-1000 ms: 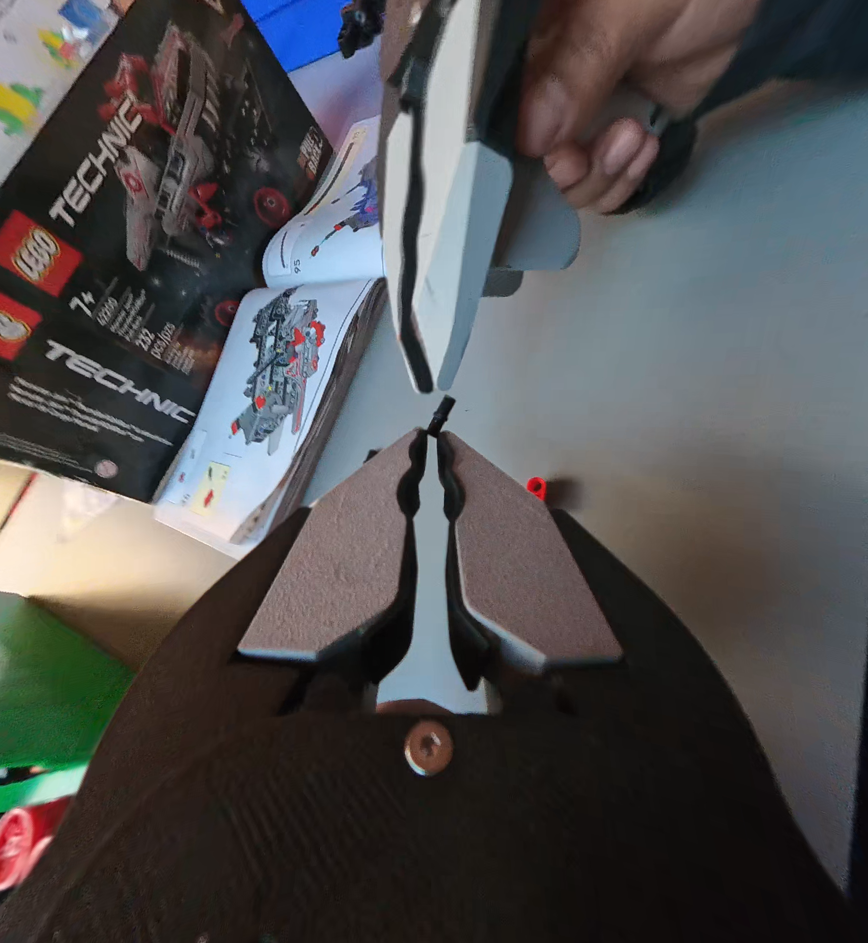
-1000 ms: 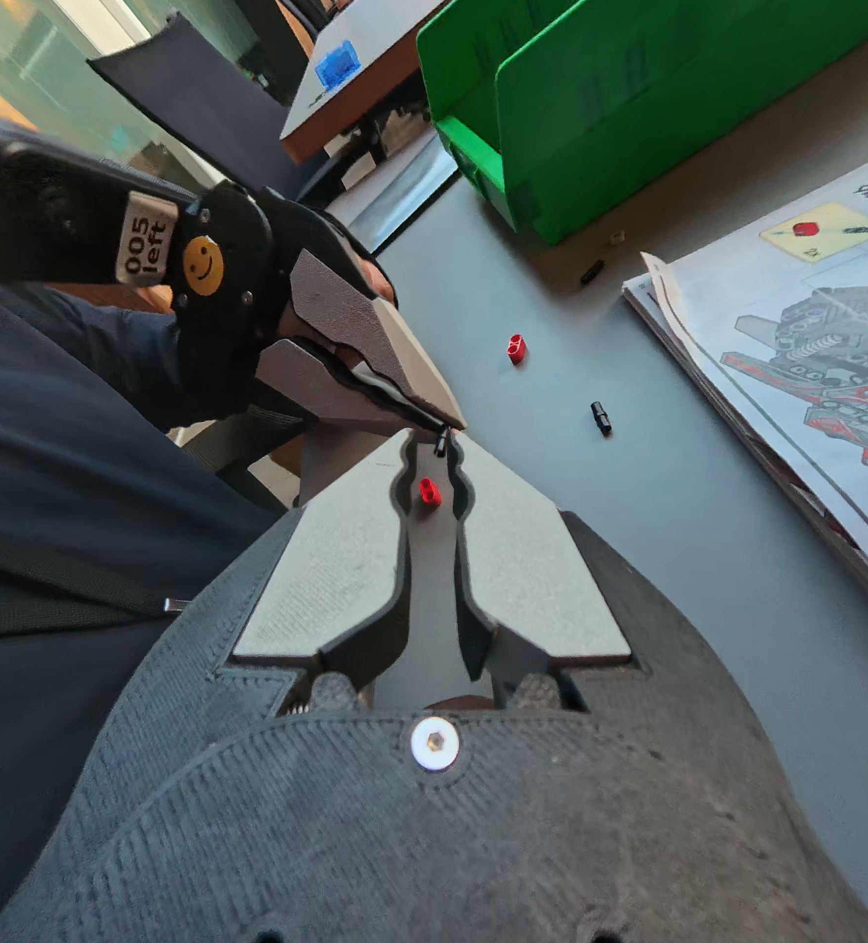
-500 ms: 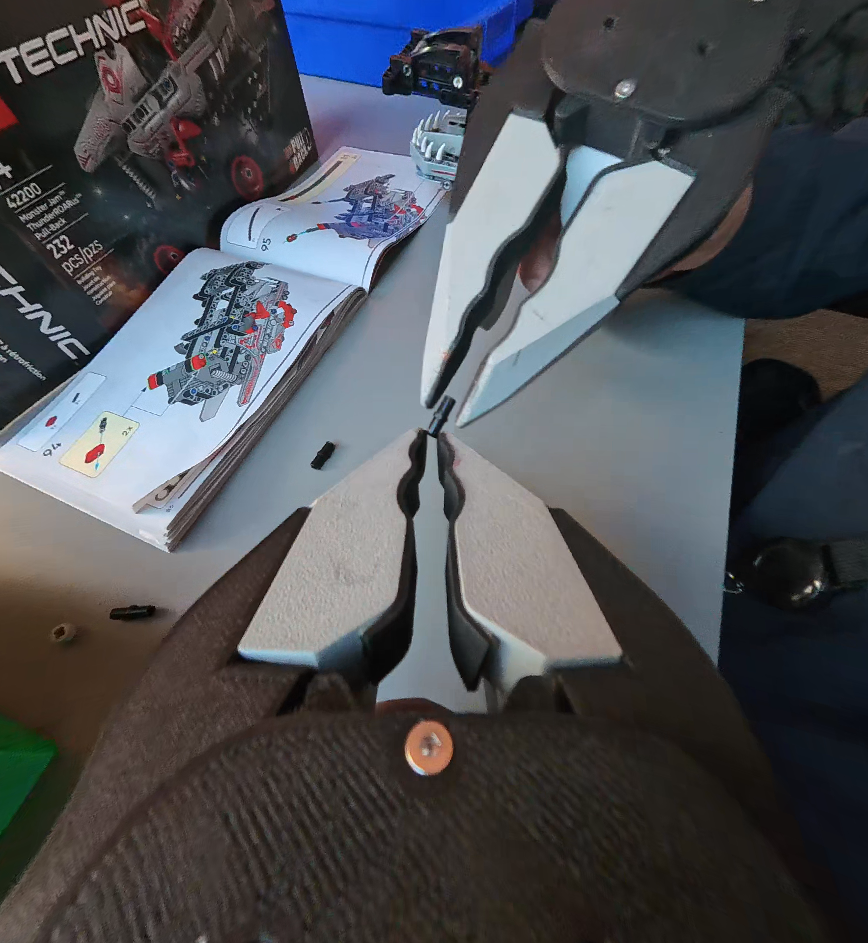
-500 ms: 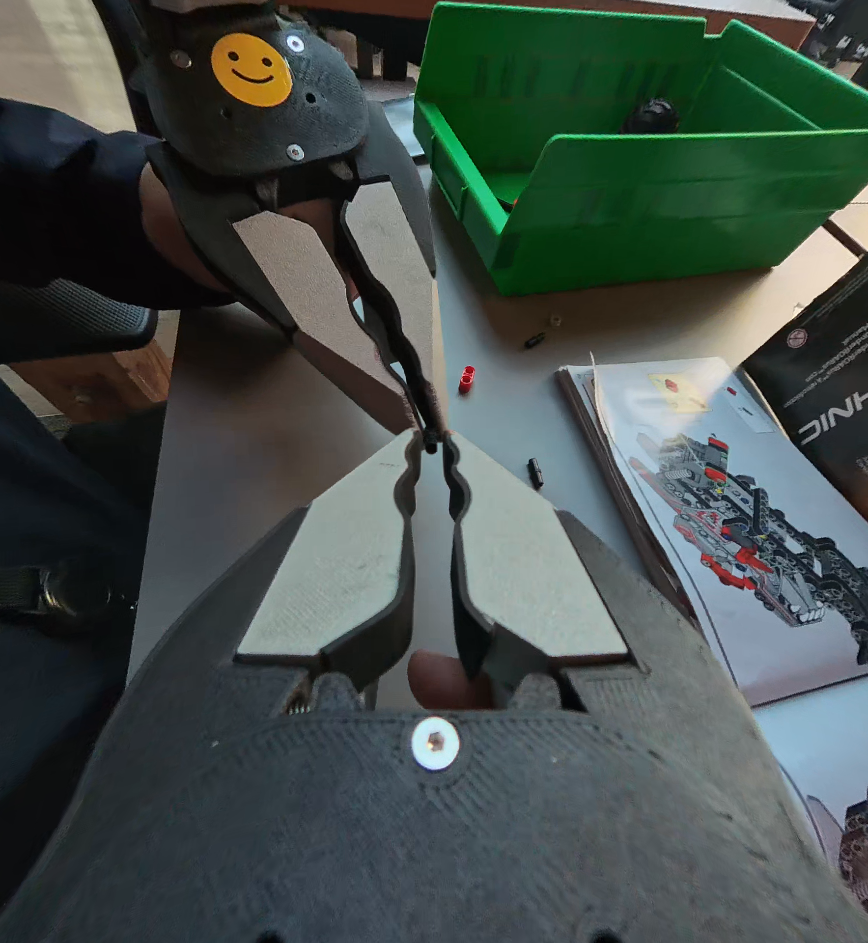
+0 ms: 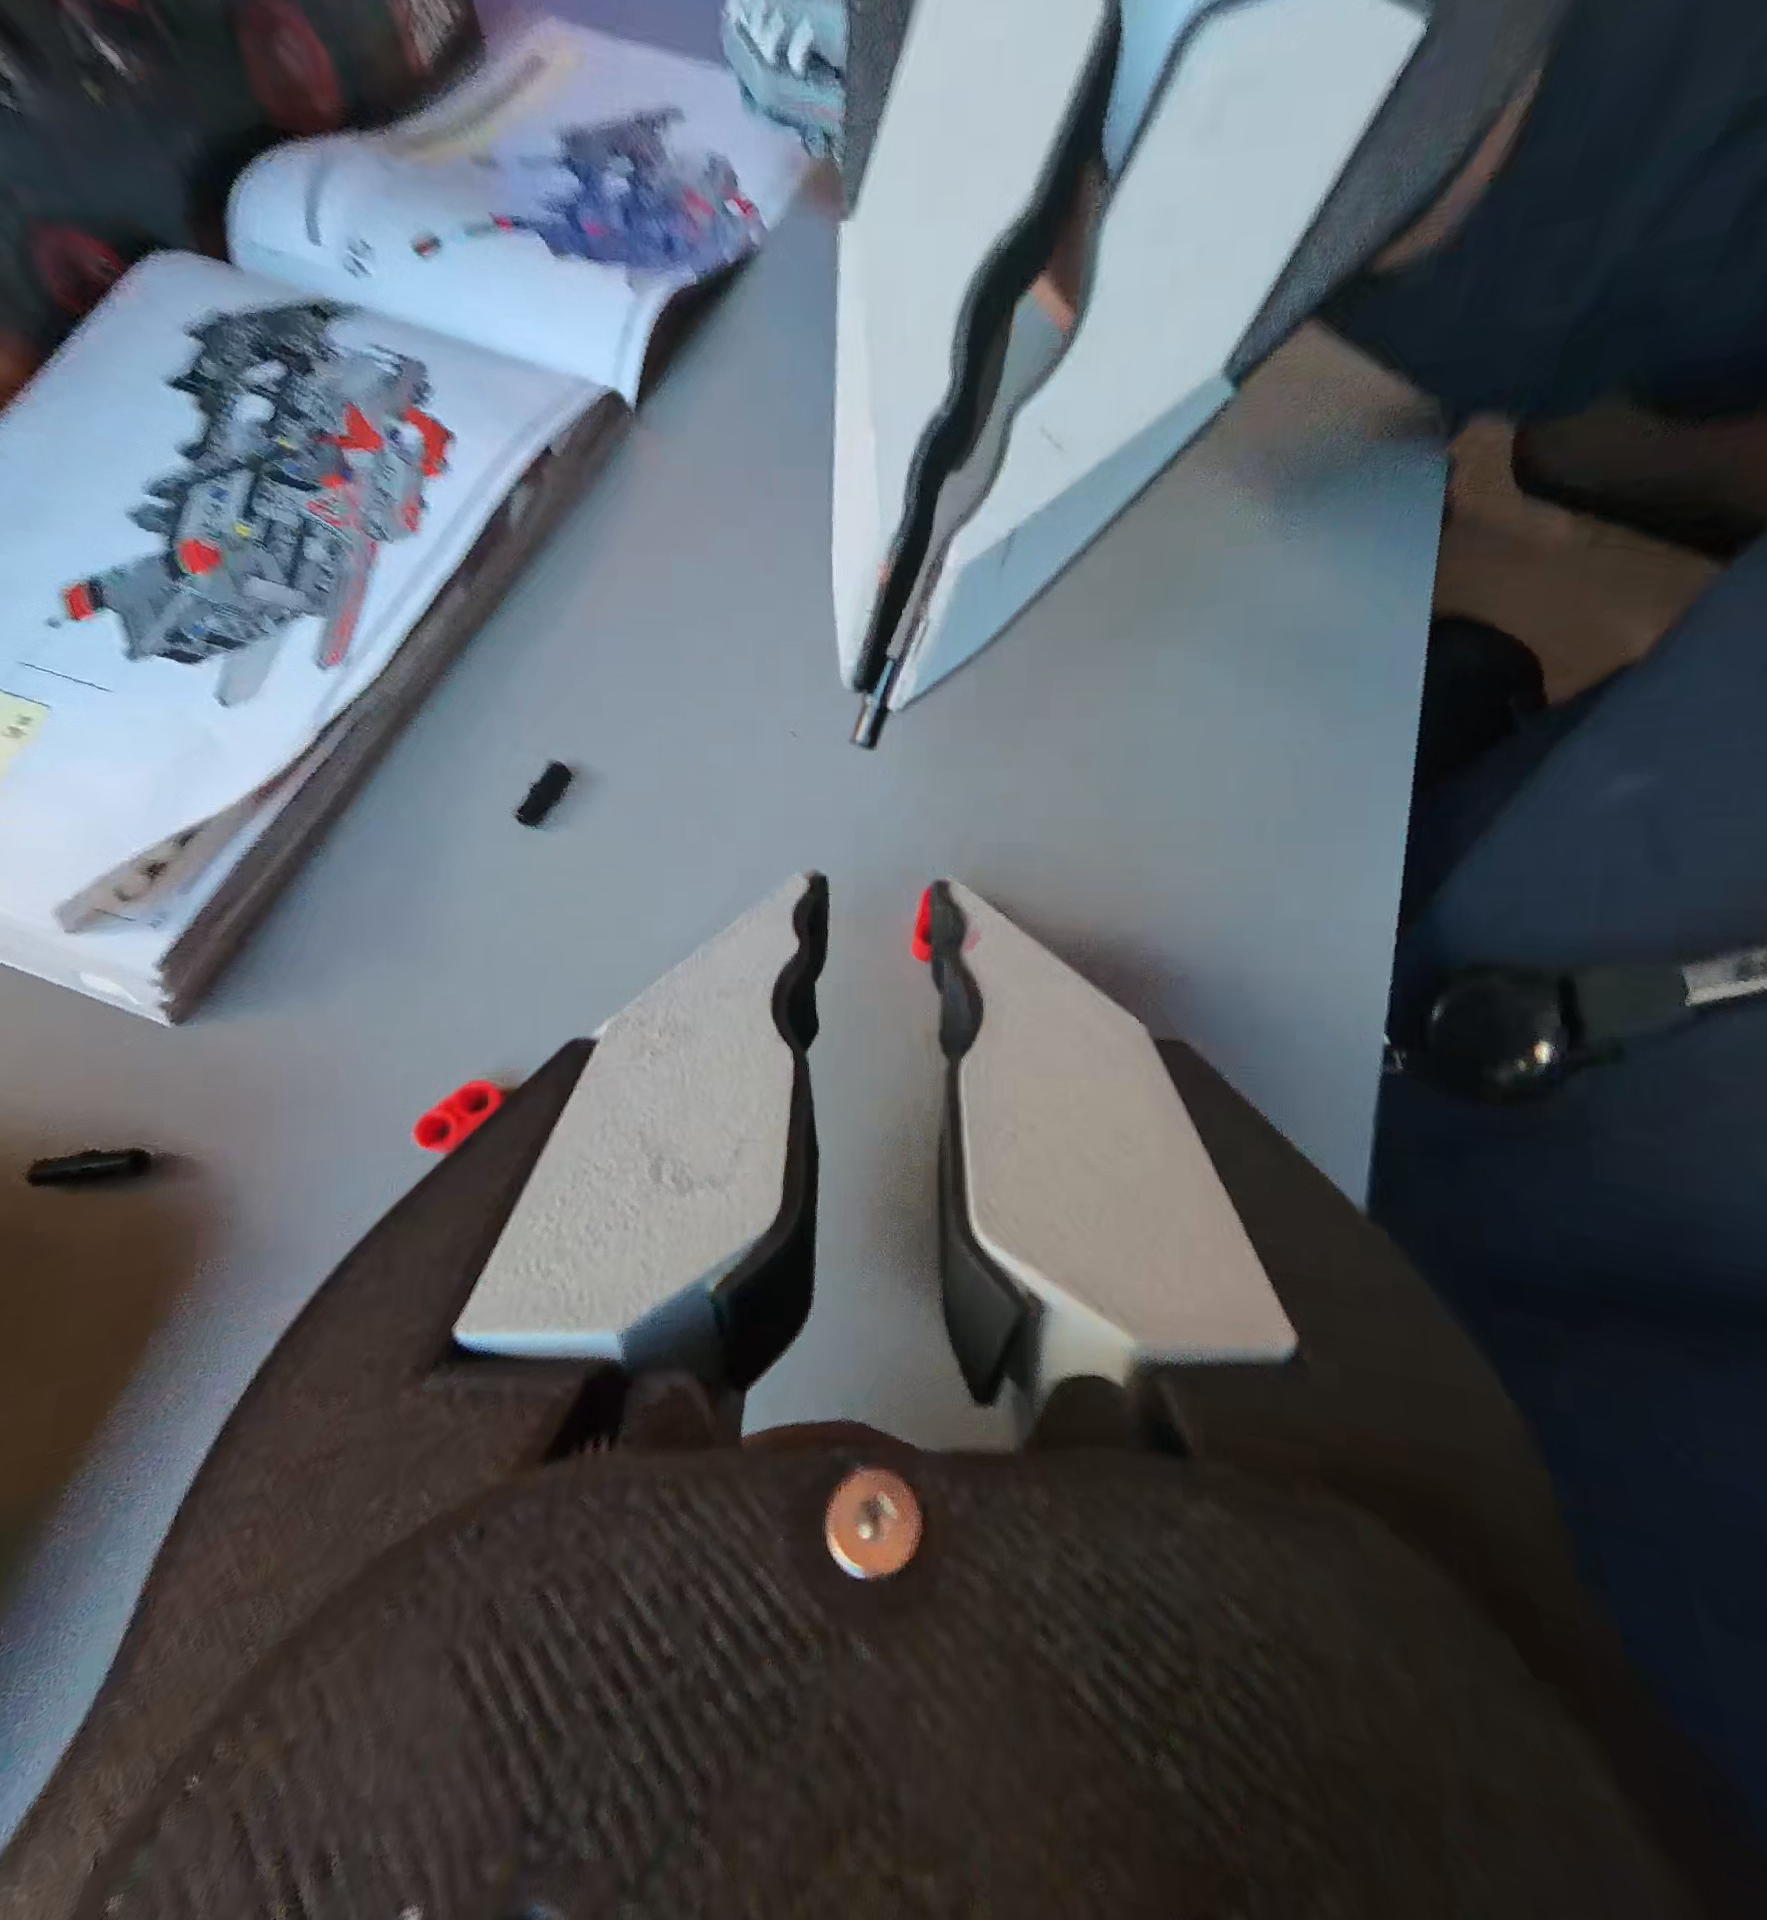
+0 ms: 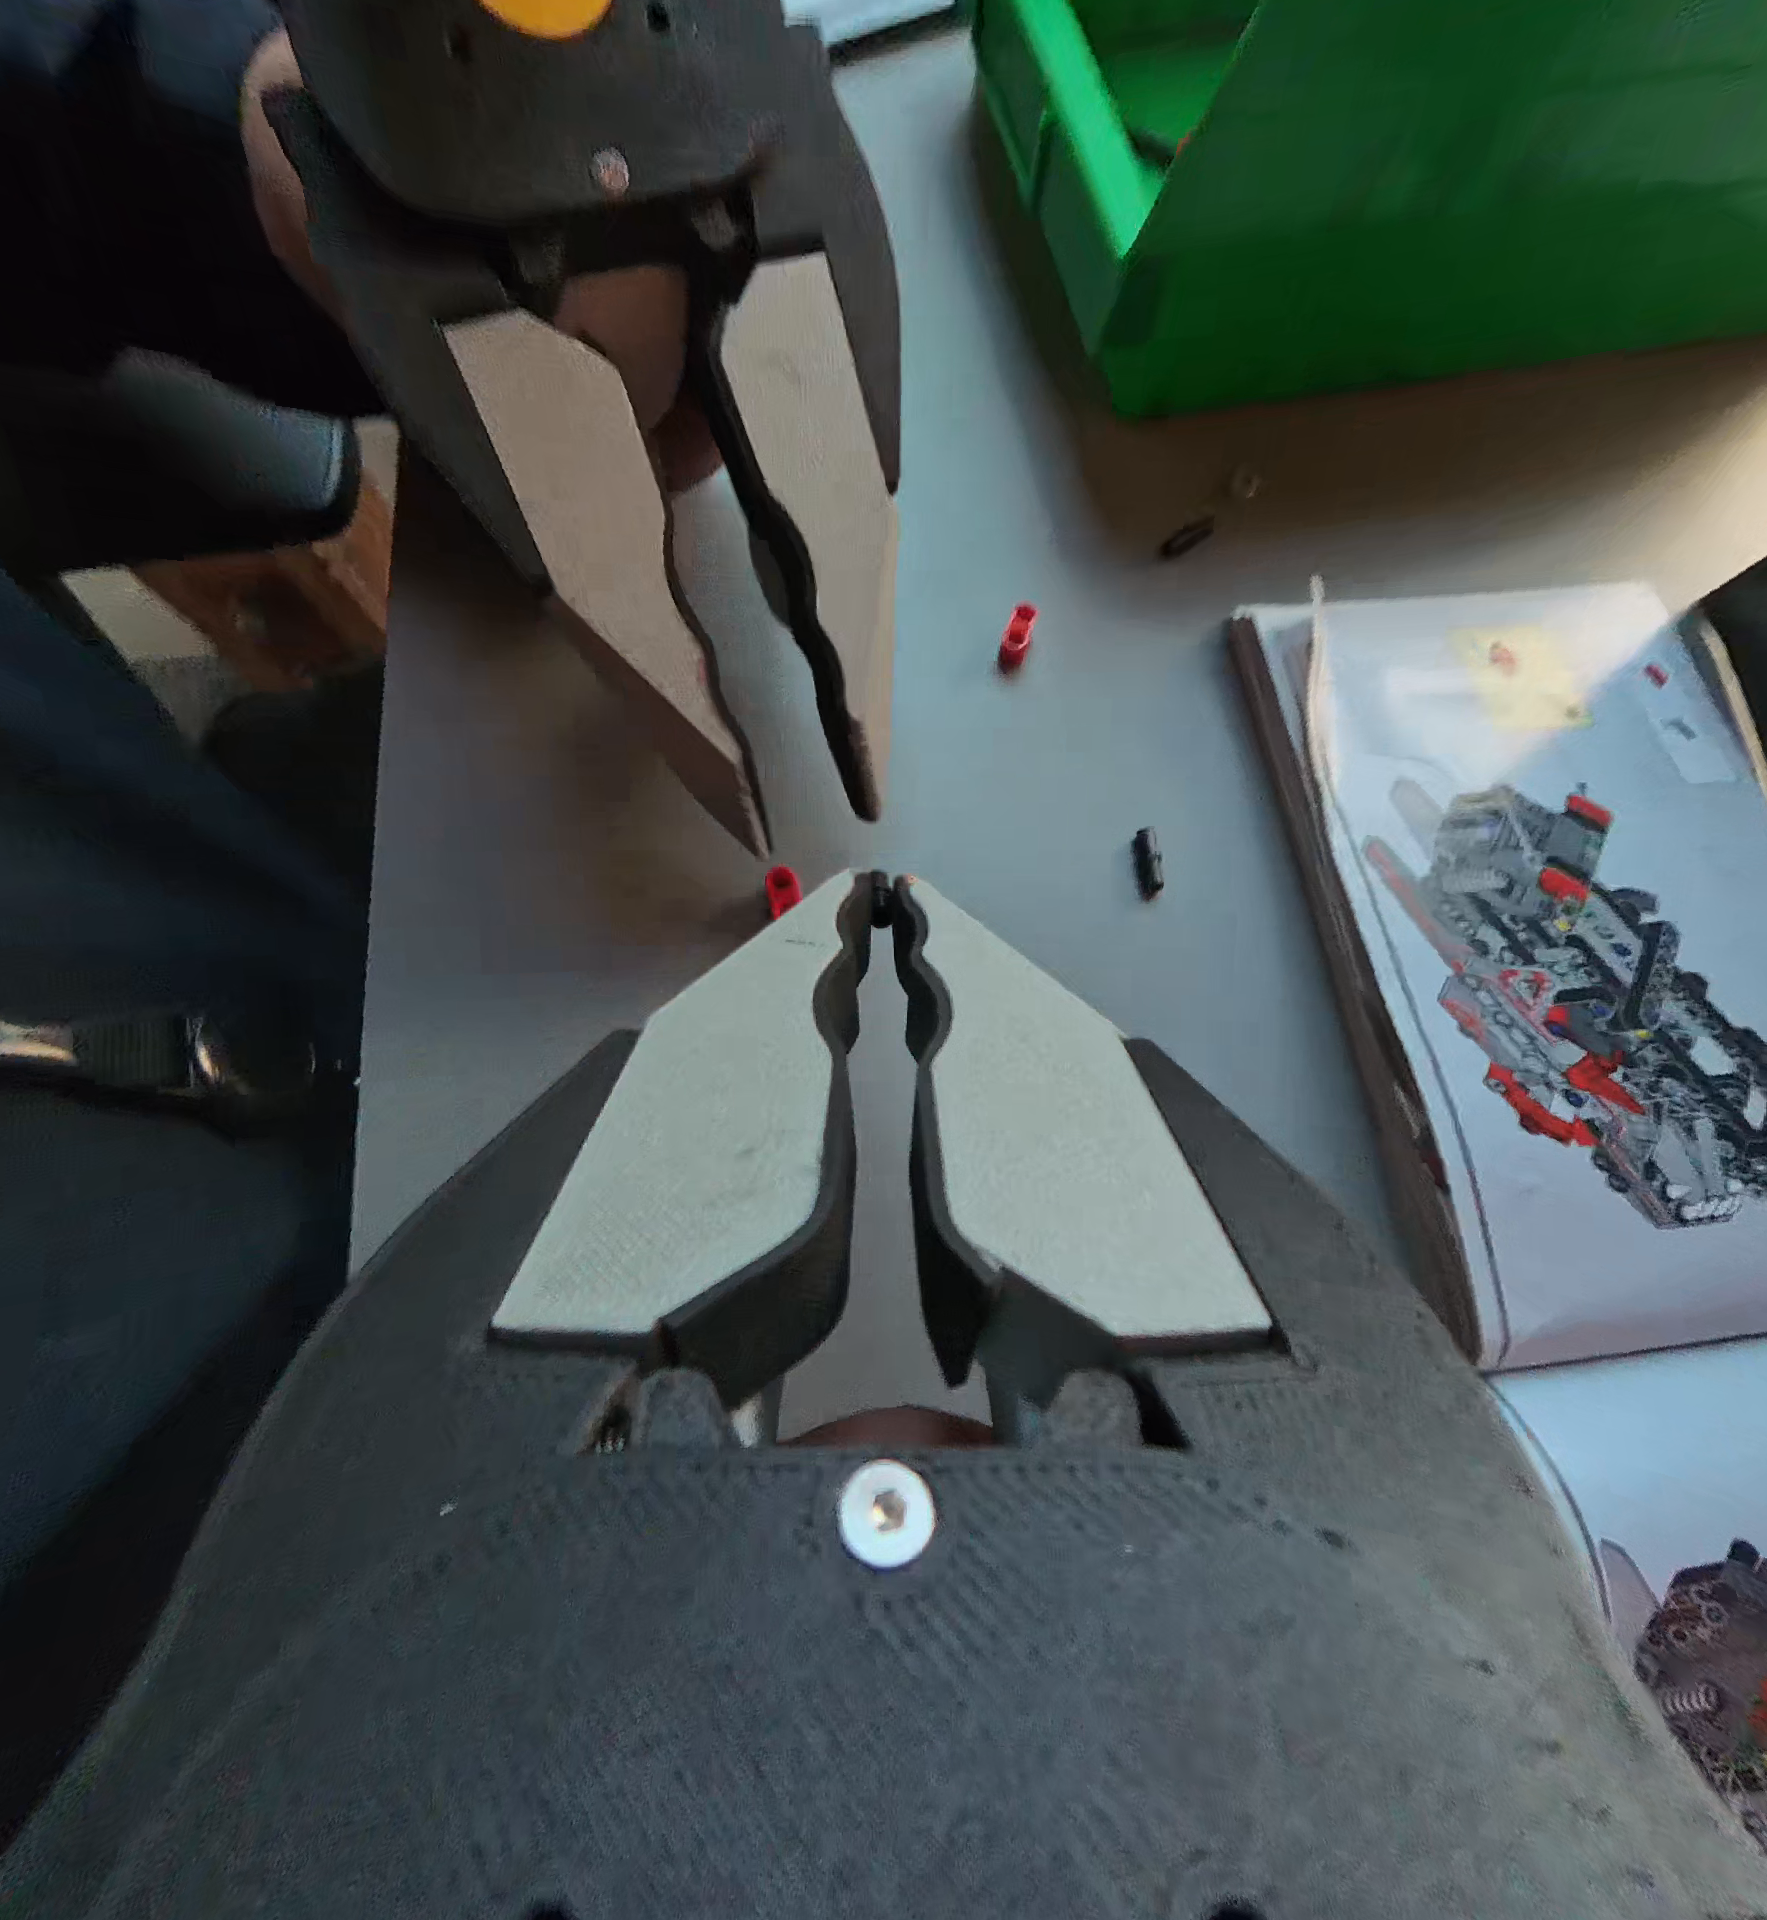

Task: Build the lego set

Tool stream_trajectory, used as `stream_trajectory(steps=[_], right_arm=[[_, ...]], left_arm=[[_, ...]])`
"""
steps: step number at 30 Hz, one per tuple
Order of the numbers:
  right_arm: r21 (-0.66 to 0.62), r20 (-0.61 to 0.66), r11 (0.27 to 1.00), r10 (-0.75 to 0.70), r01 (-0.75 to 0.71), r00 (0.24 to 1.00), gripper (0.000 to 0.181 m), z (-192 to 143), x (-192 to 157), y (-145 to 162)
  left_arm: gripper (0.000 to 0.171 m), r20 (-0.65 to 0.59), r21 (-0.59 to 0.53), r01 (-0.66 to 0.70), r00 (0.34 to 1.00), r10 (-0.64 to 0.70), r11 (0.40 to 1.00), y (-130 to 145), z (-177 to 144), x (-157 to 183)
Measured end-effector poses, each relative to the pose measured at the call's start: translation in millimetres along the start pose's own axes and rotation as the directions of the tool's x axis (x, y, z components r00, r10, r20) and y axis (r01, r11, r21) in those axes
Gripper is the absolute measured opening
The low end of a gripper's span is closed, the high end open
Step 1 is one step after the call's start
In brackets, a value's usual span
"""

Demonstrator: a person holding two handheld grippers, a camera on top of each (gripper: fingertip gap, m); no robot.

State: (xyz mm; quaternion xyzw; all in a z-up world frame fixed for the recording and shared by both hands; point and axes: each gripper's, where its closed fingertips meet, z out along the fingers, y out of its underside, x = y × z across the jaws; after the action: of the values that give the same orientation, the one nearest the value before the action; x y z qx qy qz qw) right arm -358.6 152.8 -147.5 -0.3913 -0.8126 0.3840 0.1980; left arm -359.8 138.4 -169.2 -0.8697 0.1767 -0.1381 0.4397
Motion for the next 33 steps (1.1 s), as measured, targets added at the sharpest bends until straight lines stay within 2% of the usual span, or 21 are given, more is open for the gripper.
stream_trajectory(steps=[6,10,26,33], right_arm=[[-0.185,0.078,0.980,-0.052,0.066,0.996,0.000,11.2,-19.8,16.0],[-0.248,0.094,0.960,-0.112,0.132,0.989,0.000,17.8,-22.2,19.5],[-0.425,0.176,0.837,-0.296,0.344,0.939,0.000,23.3,-23.2,25.4],[-0.410,0.199,0.803,-0.385,0.433,0.901,0.000,29.9,-22.8,29.2]], left_arm=[[0.023,-0.026,-0.154,-0.059,0.998,0.056,0.986,21.8,12.0,13.9],[0.005,-0.040,-0.153,-0.054,0.998,0.048,0.987,19.3,15.7,13.8],[0.004,-0.072,-0.152,-0.083,0.995,0.073,0.985,18.3,18.3,14.6],[0.004,-0.087,-0.153,-0.084,0.994,0.071,0.985,18.3,18.9,16.5]])
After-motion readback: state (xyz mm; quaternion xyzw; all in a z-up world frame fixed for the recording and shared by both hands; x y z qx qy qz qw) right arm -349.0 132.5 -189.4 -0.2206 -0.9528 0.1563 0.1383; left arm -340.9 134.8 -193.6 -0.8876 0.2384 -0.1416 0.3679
